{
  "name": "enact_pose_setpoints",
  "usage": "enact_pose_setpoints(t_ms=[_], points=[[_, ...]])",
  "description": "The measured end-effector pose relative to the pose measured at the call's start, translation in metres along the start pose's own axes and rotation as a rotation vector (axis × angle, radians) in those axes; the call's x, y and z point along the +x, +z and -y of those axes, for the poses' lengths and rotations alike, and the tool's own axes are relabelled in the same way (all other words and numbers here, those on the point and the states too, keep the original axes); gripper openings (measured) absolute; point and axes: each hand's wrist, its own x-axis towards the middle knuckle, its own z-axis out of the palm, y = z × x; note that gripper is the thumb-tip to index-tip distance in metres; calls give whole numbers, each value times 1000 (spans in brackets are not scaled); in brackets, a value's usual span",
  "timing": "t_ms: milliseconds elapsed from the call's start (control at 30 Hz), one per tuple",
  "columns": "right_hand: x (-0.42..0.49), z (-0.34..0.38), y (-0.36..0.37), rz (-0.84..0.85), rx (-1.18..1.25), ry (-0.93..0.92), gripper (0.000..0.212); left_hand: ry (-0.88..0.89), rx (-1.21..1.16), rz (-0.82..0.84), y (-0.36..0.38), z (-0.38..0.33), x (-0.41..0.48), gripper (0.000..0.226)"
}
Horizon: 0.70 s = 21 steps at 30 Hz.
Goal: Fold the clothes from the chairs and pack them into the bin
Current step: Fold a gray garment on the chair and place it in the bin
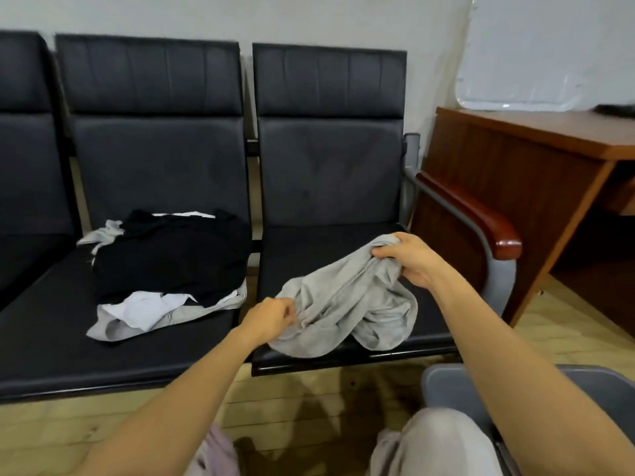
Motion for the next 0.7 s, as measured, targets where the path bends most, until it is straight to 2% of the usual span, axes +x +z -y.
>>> enact_pose_setpoints(t_ms=[100,200,267,367,433,533,600,633,700], points=[[-15,34,-5,23,-110,-65,23,-59,-92,-58,-20,-18,-8,15],[-26,58,-9,-32,-326,-158,28,-212,-536,-313,-52,-35,-16,22],[-30,72,-14,-83,-535,-223,29,-228,-737,-434,-82,-38,-18,16],[-29,85,-31,-134,-769,-286,23,-222,-798,-535,-128,-38,-19,31],[-25,90,-42,-196,-836,-310,22,-234,-692,-566,-152,-36,-19,27],[-17,94,-51,-231,-699,-292,23,-165,-376,-450,-173,-29,-16,27],[-11,95,-50,-200,-561,-251,21,-148,-262,-371,-178,-27,-14,16],[-9,94,-47,-179,-490,-218,21,-180,-298,-377,-181,-29,-15,19],[-6,95,-42,-114,-255,-122,20,-249,-661,-393,-186,-35,-17,24]])
